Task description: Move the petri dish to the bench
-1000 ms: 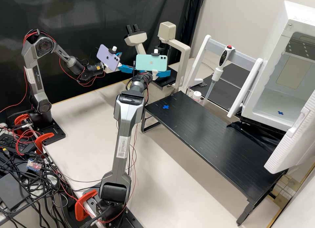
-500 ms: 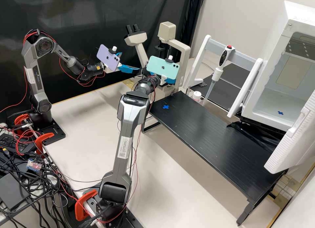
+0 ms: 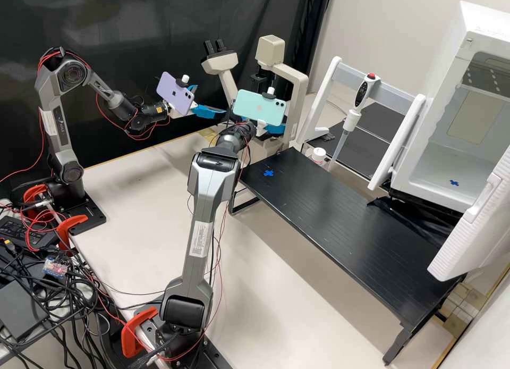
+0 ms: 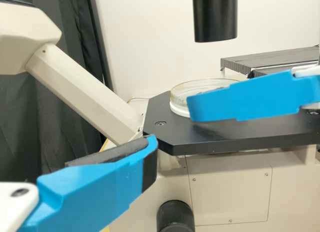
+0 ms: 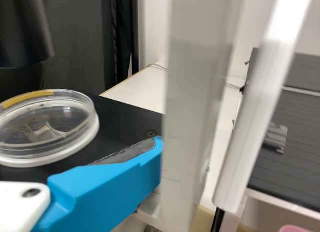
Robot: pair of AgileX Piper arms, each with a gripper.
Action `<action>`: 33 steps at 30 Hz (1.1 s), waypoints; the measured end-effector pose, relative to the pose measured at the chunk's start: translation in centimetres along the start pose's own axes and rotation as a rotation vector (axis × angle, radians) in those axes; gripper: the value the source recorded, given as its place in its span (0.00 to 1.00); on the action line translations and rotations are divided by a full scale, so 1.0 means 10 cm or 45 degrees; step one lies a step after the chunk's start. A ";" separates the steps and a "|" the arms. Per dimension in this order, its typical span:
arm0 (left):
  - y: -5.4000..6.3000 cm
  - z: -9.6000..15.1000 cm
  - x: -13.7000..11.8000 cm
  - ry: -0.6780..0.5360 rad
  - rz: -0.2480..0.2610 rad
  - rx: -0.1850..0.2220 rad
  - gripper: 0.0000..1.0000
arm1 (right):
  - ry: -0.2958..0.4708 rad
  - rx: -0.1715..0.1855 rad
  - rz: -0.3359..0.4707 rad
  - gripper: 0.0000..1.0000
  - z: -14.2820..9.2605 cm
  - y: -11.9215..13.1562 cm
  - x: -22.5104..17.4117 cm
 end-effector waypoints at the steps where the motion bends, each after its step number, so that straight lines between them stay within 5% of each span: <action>1: 0.00 0.00 0.00 0.000 0.000 0.000 1.00 | 0.005 -0.018 0.000 1.00 -0.02 -0.01 0.00; 7: 0.00 0.00 0.00 0.000 0.000 0.000 1.00 | 0.039 -0.130 0.033 1.00 -0.19 -0.07 0.05; 12: 0.00 0.00 0.00 0.000 0.000 0.000 1.00 | 0.015 -0.158 0.032 1.00 -0.20 -0.16 0.17; 25: 0.00 0.00 0.00 0.000 0.000 0.000 1.00 | -0.064 -0.107 0.020 1.00 -0.18 -0.21 0.39; 26: 0.00 0.00 0.00 0.000 0.000 0.000 1.00 | -0.068 -0.108 0.018 0.00 -0.17 -0.21 0.40; 33: 0.00 0.00 0.00 0.000 0.000 0.000 1.00 | -0.079 -0.091 -0.003 0.00 -0.12 -0.22 0.41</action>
